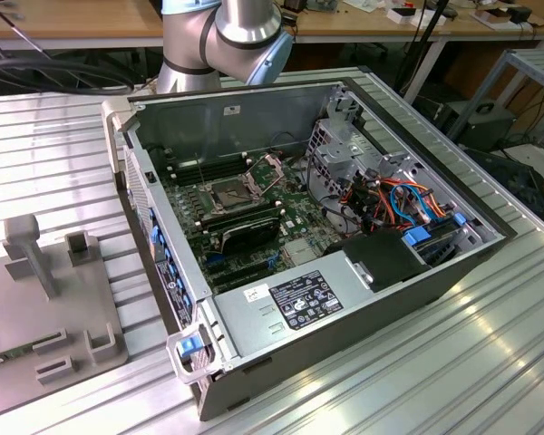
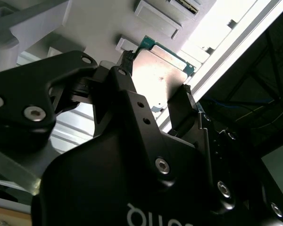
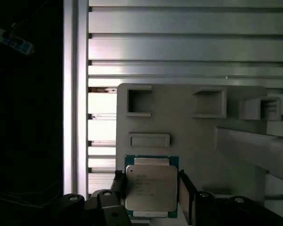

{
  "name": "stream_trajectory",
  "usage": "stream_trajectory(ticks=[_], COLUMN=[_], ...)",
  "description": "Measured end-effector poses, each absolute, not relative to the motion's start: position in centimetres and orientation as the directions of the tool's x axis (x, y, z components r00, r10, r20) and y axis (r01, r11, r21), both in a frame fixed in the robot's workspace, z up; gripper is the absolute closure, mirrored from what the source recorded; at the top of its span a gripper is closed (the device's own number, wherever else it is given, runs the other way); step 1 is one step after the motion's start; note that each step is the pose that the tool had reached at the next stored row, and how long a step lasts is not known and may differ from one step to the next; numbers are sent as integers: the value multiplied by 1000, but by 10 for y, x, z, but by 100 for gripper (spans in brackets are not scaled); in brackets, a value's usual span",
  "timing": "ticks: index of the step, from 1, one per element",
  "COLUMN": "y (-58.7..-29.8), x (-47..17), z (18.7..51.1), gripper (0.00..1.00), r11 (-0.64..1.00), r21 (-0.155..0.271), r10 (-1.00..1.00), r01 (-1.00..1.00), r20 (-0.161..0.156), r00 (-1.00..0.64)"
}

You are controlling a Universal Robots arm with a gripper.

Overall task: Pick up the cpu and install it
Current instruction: 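Pick up the cpu and move it towards the insertion slot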

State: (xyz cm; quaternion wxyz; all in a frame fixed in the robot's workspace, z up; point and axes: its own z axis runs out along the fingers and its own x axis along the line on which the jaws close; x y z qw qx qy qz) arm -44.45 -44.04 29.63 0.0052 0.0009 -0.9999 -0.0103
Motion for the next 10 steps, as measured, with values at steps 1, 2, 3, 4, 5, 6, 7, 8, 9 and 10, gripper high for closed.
stream_trajectory(ticks=[1, 2, 3, 4, 5, 6, 7, 8, 9, 10], y=[-440, -440, -440, -440, -440, -440, -440, -440, -440, -440], x=[-444, -444, -444, -444, -444, -444, -444, -444, -444, -444], z=[297, 298, 299, 300, 301, 303, 306, 307, 309, 310], gripper=[45, 45, 45, 45, 45, 45, 45, 45, 45, 45], r11=[1000, 1000, 1000, 1000, 1000, 1000, 1000, 1000, 1000, 1000], r21=[21, 21, 21, 21, 21, 21, 21, 21, 21, 21], r10=[-2, -2, -2, -2, -2, -2, -2, -2, -2, -2], r01=[-2, -2, -2, -2, -2, -2, -2, -2, -2, -2], r20=[10, 10, 10, 10, 10, 10, 10, 10, 10, 10], r00=[-1000, -1000, -1000, -1000, -1000, -1000, -1000, -1000, -1000, -1000])
